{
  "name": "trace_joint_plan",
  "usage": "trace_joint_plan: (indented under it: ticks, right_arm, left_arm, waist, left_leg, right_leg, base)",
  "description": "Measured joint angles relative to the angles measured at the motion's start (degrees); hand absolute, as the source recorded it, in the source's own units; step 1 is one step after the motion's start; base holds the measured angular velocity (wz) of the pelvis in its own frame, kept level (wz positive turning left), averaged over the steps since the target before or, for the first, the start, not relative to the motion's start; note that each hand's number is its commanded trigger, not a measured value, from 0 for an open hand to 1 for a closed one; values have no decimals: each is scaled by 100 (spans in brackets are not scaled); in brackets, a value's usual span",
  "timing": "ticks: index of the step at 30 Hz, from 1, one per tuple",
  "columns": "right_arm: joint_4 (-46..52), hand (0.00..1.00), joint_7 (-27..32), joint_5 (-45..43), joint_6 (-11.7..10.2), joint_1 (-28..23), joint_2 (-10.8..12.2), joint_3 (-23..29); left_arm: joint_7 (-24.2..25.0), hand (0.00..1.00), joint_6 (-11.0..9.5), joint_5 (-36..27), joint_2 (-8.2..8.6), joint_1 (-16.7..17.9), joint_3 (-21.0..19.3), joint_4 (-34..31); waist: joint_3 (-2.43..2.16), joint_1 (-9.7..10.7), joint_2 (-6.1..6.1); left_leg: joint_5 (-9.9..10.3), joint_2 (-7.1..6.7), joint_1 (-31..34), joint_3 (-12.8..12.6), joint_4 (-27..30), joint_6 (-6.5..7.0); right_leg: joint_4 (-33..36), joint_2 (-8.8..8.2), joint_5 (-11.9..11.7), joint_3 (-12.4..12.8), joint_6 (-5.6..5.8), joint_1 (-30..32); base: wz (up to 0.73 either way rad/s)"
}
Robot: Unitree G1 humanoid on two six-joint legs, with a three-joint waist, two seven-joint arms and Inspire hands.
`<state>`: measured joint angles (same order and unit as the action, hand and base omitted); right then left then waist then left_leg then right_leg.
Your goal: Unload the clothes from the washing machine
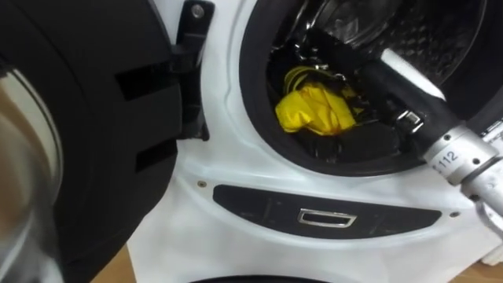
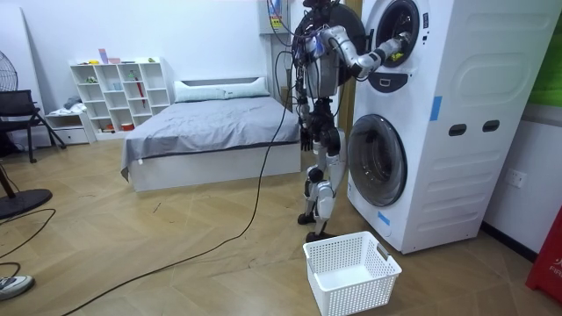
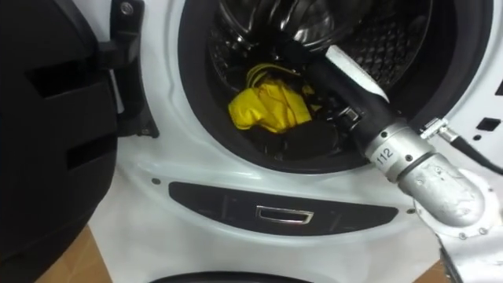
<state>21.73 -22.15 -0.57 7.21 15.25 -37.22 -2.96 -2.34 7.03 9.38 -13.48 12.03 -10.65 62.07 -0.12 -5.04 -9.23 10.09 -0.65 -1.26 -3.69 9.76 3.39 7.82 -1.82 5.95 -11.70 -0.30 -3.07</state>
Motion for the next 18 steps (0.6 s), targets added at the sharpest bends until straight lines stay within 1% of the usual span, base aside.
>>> trace_joint_plan:
  ticks: [1,2,4,6,9,18]
  right_arm:
    - [33,100,-170,-94,42,0,-137,0]
    - [46,100,-254,-149,53,2,-183,1]
    - [184,100,-486,-386,177,5,-203,36]
    - [319,100,-573,-709,227,4,-204,76]
    - [445,100,-810,-1069,241,5,-225,212]
    - [791,100,-1434,-1523,420,108,-245,222]
  left_arm:
    - [0,0,14,0,-18,-15,-43,10]
    - [0,0,14,-1,-27,-30,-43,10]
    - [0,0,18,-18,-33,-52,-43,26]
    - [-2,0,17,-16,-51,-54,-41,32]
    - [-65,0,13,-25,-83,-48,-39,42]
    - [-119,0,-41,-31,-101,-57,-22,209]
  waist:
    - [-1,-14,-67]
    - [2,-21,-98]
    - [7,-27,-165]
    - [8,-25,-187]
    - [7,-26,-195]
    - [2,-26,-222]
  left_leg:
    - [0,5,-11,-6,-2,-1]
    - [0,5,-15,-6,-2,-2]
    - [1,5,-34,-14,-1,-1]
    - [1,2,-31,-16,5,-1]
    - [1,2,-25,-12,11,-1]
    - [-6,3,-38,-14,-1,-6]
  right_leg:
    - [-1,10,0,10,0,-4]
    - [-1,17,0,14,0,-7]
    - [1,33,0,39,0,-16]
    - [4,32,-1,60,0,-4]
    - [13,21,-1,62,-1,-2]
    - [22,40,-1,86,-1,-12]
  base:
    - [0]
    - [0]
    - [0]
    - [0]
    - [0]
    - [0]
